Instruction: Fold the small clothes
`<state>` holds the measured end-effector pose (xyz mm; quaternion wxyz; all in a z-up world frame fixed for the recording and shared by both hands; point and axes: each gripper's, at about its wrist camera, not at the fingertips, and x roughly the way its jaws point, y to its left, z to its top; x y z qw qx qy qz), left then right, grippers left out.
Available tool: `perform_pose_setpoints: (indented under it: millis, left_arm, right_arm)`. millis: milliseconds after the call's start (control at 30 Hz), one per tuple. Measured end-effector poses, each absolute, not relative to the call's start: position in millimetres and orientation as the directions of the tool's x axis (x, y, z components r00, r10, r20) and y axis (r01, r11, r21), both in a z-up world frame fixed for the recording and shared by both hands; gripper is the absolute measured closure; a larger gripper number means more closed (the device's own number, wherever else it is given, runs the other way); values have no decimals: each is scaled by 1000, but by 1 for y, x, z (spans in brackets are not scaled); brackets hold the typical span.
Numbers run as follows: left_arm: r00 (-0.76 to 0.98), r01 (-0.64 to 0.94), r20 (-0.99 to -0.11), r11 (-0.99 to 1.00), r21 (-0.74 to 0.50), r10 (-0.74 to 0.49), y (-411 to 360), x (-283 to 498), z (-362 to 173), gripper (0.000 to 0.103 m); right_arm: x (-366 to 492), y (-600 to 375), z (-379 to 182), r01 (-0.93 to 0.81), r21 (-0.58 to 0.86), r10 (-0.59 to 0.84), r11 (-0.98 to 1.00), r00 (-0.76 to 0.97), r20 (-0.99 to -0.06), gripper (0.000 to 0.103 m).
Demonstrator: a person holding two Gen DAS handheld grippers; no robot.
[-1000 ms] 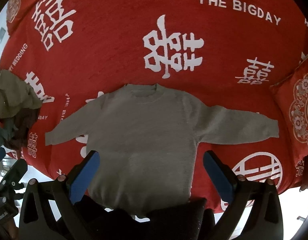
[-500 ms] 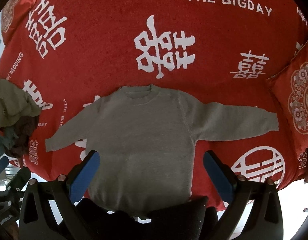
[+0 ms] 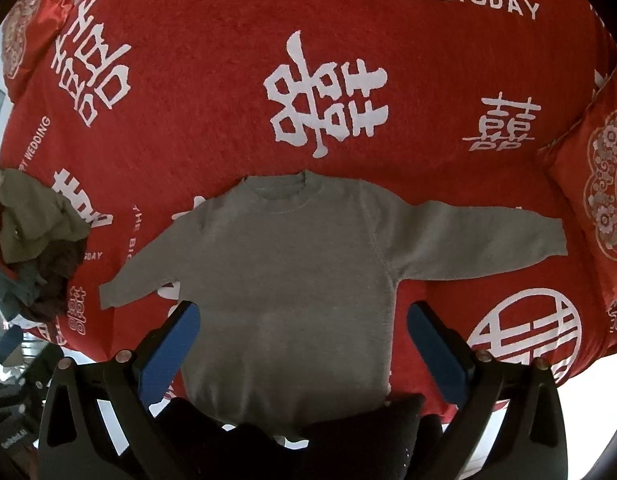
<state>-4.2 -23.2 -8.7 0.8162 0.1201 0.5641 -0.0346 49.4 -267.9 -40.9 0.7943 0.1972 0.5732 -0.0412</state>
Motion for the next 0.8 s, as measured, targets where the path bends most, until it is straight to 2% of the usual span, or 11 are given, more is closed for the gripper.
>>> perform_pose_setpoints:
  millis: [133,533,667,800]
  left_arm:
    - [338,192,-936,966,172,99,-25,-13,-12,0]
    - [250,59,-959,987,151,132,-4,-37,-36,0]
    - [202,31,-972,992,126,117,9,-40,-49,0]
    - [182,83,-978,990,117,100,24,-34,-60,0]
  right_arm:
    - [44,-275,-46,298,280,174,913,336,-926,0]
    - [31,-281,-57,238,298,214,924,323,-922,0]
    - [28,-278,-59,190,263,187,946,341,-921,0]
    - [29,-269,-55,190,222,141,956,365,-920,0]
